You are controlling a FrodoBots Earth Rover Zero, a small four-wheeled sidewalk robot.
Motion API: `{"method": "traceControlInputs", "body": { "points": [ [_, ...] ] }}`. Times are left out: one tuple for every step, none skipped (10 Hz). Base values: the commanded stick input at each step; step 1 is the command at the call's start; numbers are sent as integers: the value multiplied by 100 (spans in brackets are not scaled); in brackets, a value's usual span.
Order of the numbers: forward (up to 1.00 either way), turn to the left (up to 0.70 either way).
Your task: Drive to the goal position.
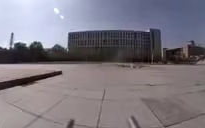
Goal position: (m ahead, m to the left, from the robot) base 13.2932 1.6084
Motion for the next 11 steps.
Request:
{"method": "traceControlInputs", "body": {
  "points": [
    [70,0],
    [70,0],
    [70,0],
    [70,0],
    [70,0],
    [70,0],
    [70,0],
    [70,0],
    [70,0],
    [70,0],
    [70,0]
  ]
}}
